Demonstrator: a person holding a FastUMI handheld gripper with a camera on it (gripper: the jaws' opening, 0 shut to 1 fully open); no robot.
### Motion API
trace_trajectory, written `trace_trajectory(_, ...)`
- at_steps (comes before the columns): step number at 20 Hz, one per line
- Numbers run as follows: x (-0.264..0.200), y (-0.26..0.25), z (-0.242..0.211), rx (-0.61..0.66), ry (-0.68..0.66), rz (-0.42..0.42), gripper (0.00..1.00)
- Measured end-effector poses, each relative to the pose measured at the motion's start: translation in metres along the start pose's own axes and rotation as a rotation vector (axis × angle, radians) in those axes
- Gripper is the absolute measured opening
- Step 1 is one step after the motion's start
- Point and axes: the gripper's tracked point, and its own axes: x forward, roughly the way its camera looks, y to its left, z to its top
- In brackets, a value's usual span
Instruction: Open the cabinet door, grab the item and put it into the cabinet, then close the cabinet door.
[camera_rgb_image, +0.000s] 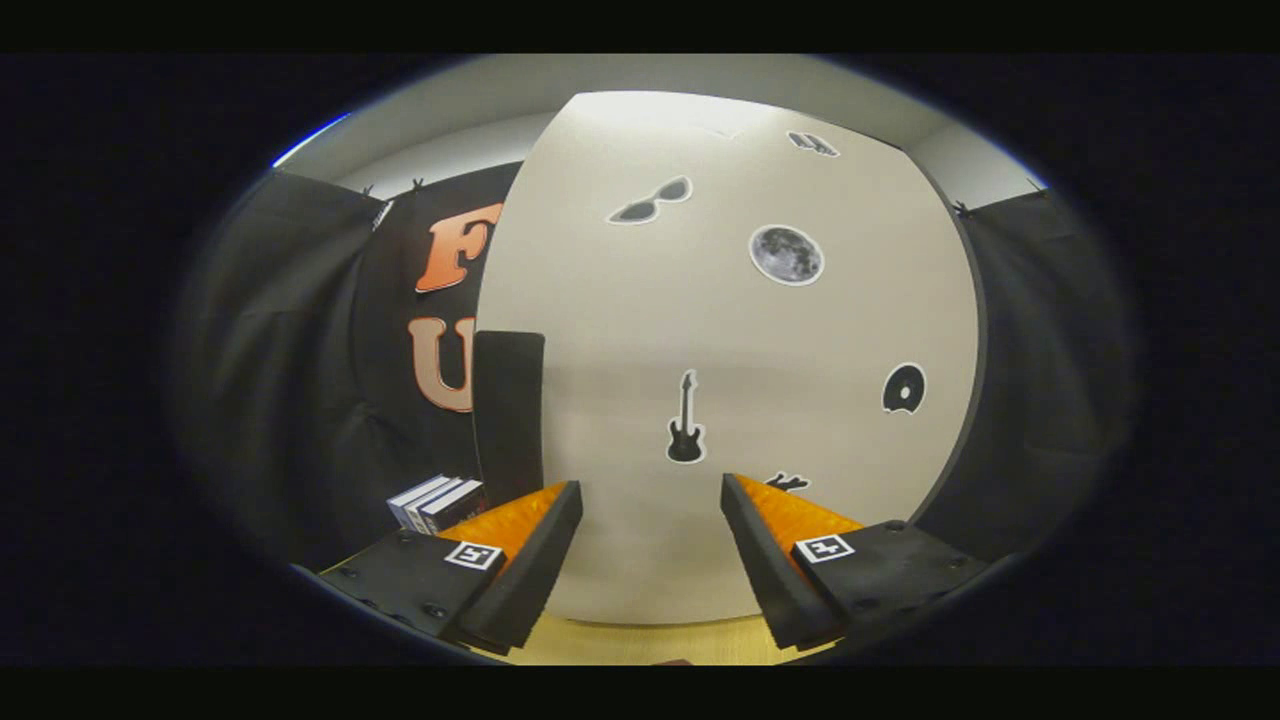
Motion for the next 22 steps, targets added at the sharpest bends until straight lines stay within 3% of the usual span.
trace_trajectory(10, -0.006, 0.003, -0.009, 0.066, 0.023, 0.044, 0.93)
trace_trajectory(15, -0.047, -0.007, -0.015, 0.1, 0.025, 0.093, 0.94)
trace_trajectory(22, -0.114, -0.06, -0.004, 0.063, -0.014, 0.002, 0.94)
